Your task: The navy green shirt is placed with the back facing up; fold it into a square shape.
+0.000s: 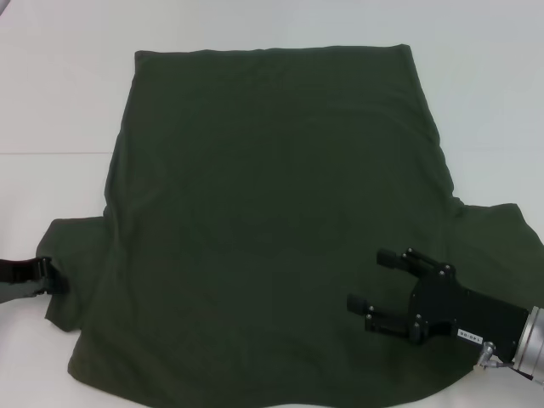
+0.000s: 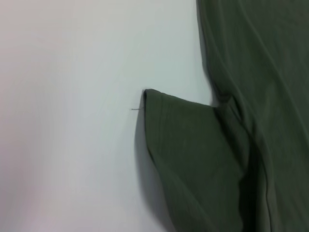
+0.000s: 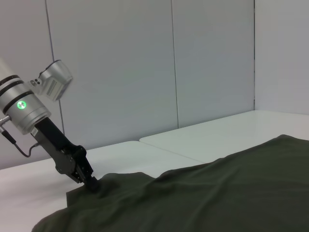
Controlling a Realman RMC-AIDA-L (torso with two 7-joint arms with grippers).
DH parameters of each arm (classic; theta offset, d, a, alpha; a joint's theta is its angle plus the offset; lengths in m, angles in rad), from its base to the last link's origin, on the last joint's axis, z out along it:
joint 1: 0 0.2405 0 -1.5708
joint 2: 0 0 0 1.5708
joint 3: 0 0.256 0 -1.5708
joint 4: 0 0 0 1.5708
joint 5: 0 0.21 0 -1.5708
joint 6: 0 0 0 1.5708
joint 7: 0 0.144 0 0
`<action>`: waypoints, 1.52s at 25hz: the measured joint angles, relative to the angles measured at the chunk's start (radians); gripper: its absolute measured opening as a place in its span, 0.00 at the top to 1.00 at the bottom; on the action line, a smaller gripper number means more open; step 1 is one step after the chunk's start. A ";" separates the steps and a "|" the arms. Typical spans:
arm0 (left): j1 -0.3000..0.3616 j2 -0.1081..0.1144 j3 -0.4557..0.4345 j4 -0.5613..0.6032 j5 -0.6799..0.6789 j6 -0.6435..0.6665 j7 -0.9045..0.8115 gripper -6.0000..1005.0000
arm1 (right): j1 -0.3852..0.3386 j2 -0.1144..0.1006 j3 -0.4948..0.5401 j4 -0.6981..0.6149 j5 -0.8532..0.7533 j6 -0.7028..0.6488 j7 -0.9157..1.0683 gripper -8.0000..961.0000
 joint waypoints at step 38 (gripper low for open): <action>0.009 0.025 0.070 0.179 0.033 0.017 0.001 0.95 | 0.008 0.002 0.003 0.000 0.003 0.002 -0.002 0.03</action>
